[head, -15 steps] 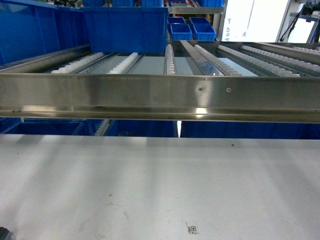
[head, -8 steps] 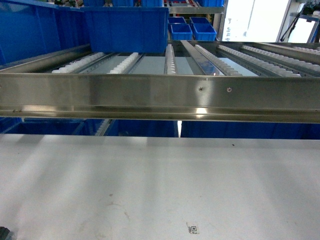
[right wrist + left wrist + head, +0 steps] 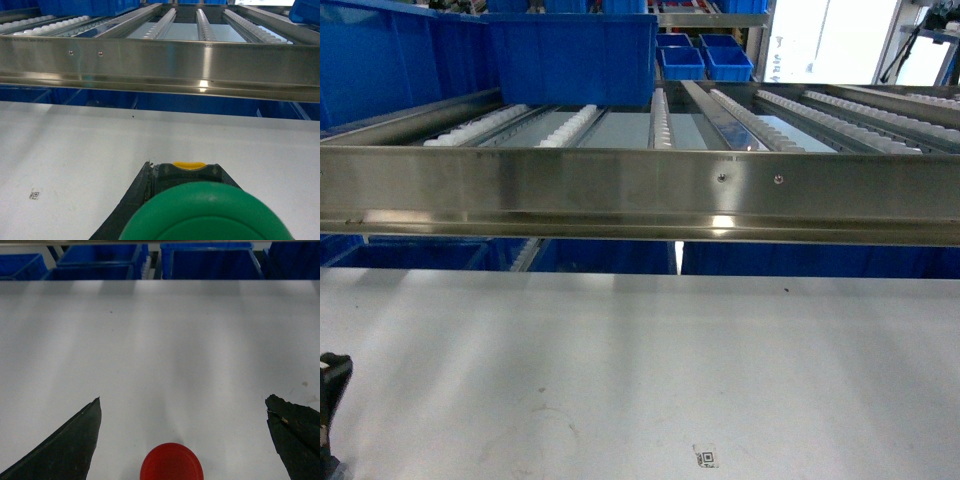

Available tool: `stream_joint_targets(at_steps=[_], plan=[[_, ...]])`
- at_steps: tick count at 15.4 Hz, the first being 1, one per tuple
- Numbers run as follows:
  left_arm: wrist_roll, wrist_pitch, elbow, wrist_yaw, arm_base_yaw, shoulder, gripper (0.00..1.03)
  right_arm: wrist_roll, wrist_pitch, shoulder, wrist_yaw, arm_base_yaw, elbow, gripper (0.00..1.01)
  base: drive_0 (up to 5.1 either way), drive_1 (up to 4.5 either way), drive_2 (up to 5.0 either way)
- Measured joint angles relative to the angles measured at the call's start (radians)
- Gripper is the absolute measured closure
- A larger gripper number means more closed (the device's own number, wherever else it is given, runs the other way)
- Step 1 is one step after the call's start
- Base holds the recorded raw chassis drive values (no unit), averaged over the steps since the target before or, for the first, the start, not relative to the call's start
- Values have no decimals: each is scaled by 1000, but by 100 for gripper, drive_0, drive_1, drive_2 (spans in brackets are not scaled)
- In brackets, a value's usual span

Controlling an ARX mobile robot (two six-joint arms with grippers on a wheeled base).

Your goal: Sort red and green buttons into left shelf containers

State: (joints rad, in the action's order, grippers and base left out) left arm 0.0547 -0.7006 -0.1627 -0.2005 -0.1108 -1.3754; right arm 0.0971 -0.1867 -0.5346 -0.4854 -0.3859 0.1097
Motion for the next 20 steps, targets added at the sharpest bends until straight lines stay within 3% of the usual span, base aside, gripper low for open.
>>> stream_joint_targets(at_steps=[3, 8, 9, 14, 15, 20], plan=[[25, -35, -29, 15, 0, -156, 5, 0, 0, 0, 0, 0, 0, 74, 0, 0, 0], [79, -206, -6, -25, -20, -391, 5, 0, 0, 0, 0, 0, 0, 74, 0, 0, 0], [100, -269, 6, -11, 0, -435, 5, 0, 0, 0, 0, 0, 0, 74, 0, 0, 0], [129, -375, 37, 16, 40, -491, 6, 0, 0, 0, 0, 0, 0, 74, 0, 0, 0], [133, -415, 44, 16, 37, -510, 19, 0, 0, 0, 0, 0, 0, 74, 0, 0, 0], [144, -460, 57, -10, 14, -542, 69, 0, 0, 0, 0, 0, 0, 74, 0, 0, 0]])
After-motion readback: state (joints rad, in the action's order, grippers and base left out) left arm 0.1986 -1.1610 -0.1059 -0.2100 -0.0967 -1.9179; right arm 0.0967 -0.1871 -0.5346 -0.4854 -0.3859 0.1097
